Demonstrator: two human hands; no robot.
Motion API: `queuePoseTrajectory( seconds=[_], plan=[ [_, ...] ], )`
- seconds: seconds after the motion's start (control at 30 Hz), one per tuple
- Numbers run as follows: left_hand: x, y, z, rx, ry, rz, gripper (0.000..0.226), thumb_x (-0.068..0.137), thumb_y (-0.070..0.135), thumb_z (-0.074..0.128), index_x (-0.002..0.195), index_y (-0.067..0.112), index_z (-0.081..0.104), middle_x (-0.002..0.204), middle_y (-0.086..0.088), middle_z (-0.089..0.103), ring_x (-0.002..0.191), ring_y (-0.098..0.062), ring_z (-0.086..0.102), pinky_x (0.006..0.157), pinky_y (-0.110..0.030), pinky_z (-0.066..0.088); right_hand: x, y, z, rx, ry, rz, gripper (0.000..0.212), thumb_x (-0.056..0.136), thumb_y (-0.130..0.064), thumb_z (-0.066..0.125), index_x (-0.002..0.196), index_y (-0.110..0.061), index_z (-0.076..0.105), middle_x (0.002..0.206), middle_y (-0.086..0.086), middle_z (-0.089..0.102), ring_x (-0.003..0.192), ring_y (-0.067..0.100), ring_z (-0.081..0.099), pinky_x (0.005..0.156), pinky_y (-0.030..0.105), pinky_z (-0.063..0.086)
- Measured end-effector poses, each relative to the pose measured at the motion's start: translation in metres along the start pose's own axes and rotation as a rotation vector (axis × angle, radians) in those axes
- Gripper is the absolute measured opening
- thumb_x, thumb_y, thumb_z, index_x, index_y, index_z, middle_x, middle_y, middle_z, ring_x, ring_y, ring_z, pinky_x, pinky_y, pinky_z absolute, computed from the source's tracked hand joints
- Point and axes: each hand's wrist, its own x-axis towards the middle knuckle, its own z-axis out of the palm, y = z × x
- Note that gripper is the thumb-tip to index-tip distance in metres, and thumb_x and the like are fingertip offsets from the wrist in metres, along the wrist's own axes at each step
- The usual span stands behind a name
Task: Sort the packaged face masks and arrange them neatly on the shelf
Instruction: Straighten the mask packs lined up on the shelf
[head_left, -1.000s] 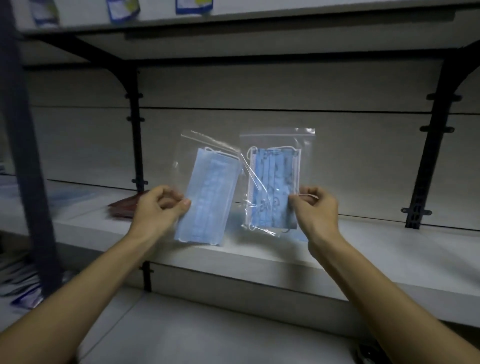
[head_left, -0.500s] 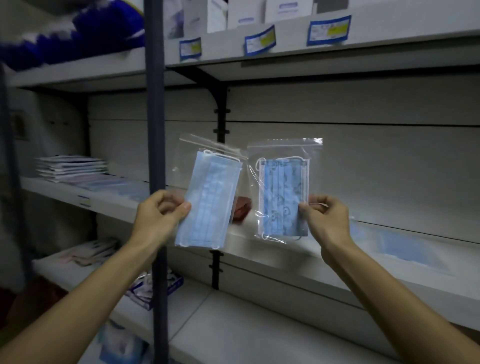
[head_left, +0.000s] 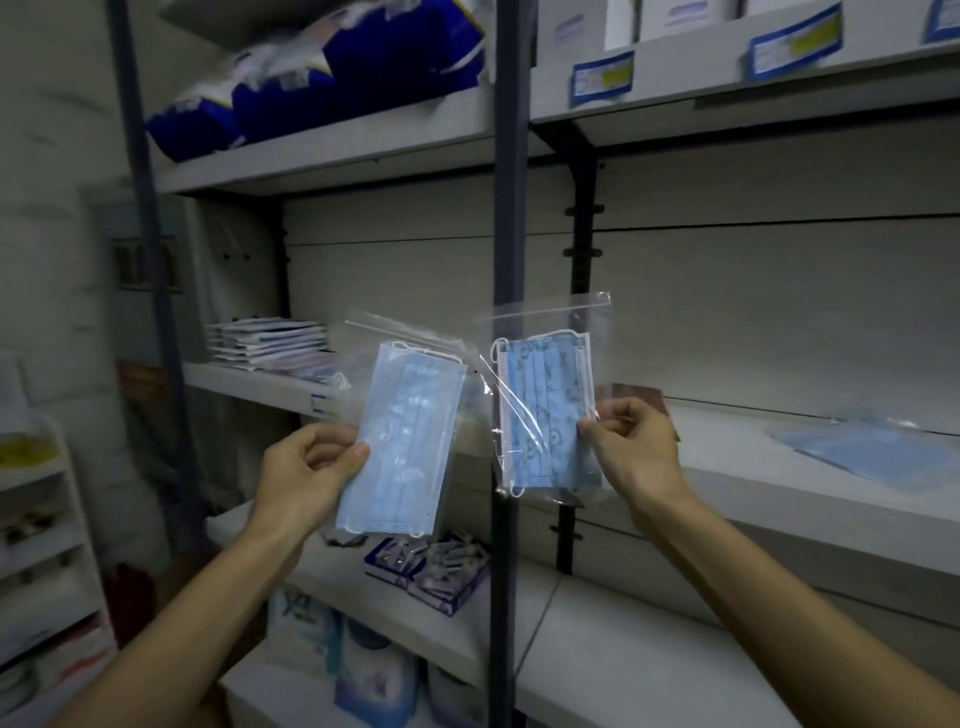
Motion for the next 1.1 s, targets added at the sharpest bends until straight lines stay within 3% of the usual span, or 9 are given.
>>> queuePoseTrajectory(
  seconds=[0.13,0.33,0.43,0.57,0.73,0.87,1.1],
  plan=[
    [0.023,-0.023,-0.035,0.011,0.032,-0.028,0.009,0.082,0.008,0.072,0.083,0.011,0.063,0.086,-0.006,0.066,0.077,-0.013,0.061,0.061,-0.022,0.045,-0.009,0.008,0.055,0.000,-0.063,0.036,0.007,0.089,-0.010,0.064,0.090,-0.014,0.058,0.085,0.005,0.064,0.086,0.026,0.067,0.075,0.048,0.058],
    [0.063,-0.057,-0.075,-0.030,0.100,-0.063,0.011,0.083,0.010,0.072,0.083,0.015,0.062,0.088,-0.007,0.066,0.082,-0.019,0.063,0.066,-0.026,0.050,-0.002,0.014,0.131,0.009,-0.130,-0.009,0.008,0.090,-0.010,0.064,0.090,-0.014,0.057,0.079,0.002,0.059,0.078,0.019,0.064,0.064,0.030,0.054],
    [0.093,-0.072,-0.092,-0.037,0.113,-0.073,0.011,0.083,0.011,0.072,0.084,0.016,0.062,0.091,-0.010,0.066,0.086,-0.021,0.064,0.070,-0.029,0.052,0.007,0.019,0.168,0.002,-0.127,-0.029,0.008,0.089,-0.014,0.065,0.092,-0.014,0.058,0.082,0.001,0.062,0.080,0.019,0.066,0.065,0.032,0.057],
    [0.142,-0.092,-0.106,-0.026,0.123,-0.070,0.011,0.083,0.012,0.072,0.086,0.015,0.062,0.092,-0.009,0.066,0.087,-0.020,0.063,0.066,-0.026,0.050,0.023,0.025,0.223,0.002,-0.126,-0.055,0.010,0.090,-0.014,0.063,0.086,-0.019,0.056,0.086,0.004,0.064,0.085,0.025,0.067,0.073,0.048,0.059],
    [0.211,-0.109,-0.119,0.000,0.094,-0.092,0.011,0.084,0.013,0.071,0.087,0.015,0.061,0.092,-0.007,0.066,0.086,-0.019,0.064,0.060,-0.025,0.047,0.056,0.025,0.281,0.001,-0.108,-0.087,0.016,0.090,-0.013,0.064,0.082,-0.023,0.054,0.083,-0.001,0.063,0.079,0.021,0.065,0.066,0.036,0.058],
    [0.249,-0.121,-0.118,-0.055,0.067,-0.075,0.010,0.084,0.012,0.071,0.088,0.012,0.062,0.087,-0.006,0.068,0.082,-0.018,0.066,0.060,-0.025,0.049,0.081,0.030,0.313,0.036,-0.106,-0.053,0.010,0.091,-0.015,0.064,0.091,-0.019,0.055,0.093,0.005,0.067,0.083,0.020,0.069,0.070,0.041,0.061],
    [0.307,-0.141,-0.102,-0.142,-0.021,-0.073,0.011,0.083,0.011,0.072,0.083,0.015,0.061,0.084,-0.002,0.067,0.074,-0.010,0.064,0.058,-0.023,0.047,0.119,0.034,0.334,-0.006,0.008,0.026,0.014,0.091,-0.017,0.063,0.103,-0.016,0.057,0.092,0.004,0.067,0.080,0.021,0.069,0.067,0.045,0.061]
  ],
)
